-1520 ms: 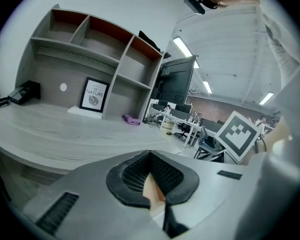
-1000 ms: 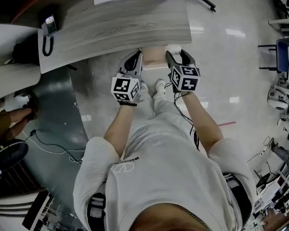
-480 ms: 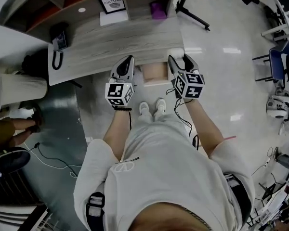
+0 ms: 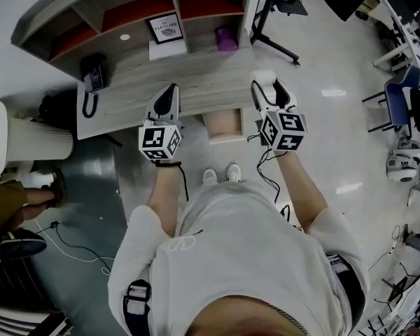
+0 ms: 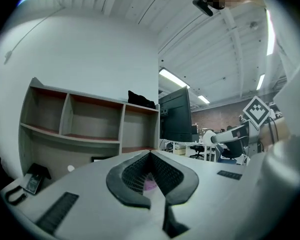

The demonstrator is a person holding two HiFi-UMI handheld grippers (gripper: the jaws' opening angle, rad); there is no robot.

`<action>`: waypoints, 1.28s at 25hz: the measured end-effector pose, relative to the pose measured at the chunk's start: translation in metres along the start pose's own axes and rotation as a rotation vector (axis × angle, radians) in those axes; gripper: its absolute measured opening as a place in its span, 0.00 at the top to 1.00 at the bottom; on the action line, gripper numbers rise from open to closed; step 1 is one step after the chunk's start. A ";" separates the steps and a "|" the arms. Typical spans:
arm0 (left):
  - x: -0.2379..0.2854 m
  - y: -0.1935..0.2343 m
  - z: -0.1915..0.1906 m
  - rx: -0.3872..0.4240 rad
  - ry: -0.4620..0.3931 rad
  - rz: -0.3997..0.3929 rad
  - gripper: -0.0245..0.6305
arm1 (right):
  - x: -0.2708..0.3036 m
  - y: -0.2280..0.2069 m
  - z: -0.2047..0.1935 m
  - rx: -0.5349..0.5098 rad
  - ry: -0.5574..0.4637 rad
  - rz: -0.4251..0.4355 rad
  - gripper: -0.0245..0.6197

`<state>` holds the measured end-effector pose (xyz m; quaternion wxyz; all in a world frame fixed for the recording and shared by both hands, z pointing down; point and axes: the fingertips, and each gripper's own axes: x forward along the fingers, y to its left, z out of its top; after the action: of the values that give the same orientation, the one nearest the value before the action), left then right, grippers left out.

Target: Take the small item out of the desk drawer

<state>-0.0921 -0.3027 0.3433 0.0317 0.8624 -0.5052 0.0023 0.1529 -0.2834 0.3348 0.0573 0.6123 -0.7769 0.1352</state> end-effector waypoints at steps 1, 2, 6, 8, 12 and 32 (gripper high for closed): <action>0.000 -0.002 0.007 0.007 -0.007 -0.007 0.96 | -0.003 -0.001 0.008 -0.003 -0.018 0.000 0.57; 0.001 -0.003 0.013 0.012 -0.014 -0.013 0.96 | -0.005 -0.002 0.015 -0.007 -0.036 0.000 0.57; 0.000 -0.006 0.036 0.029 -0.039 -0.028 0.96 | -0.015 -0.009 0.040 -0.019 -0.089 -0.016 0.57; -0.002 -0.007 0.047 0.039 -0.050 -0.030 0.96 | -0.021 -0.013 0.050 -0.026 -0.109 -0.025 0.57; -0.005 -0.009 0.069 0.051 -0.087 -0.030 0.96 | -0.031 -0.022 0.065 -0.039 -0.144 -0.037 0.57; -0.026 0.000 0.107 0.061 -0.167 -0.011 0.96 | -0.054 -0.032 0.096 -0.019 -0.209 -0.055 0.57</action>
<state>-0.1073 -0.2862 0.2355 -0.0369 0.8629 -0.5011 -0.0543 0.2039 -0.2669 0.2340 -0.0145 0.6435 -0.7628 0.0617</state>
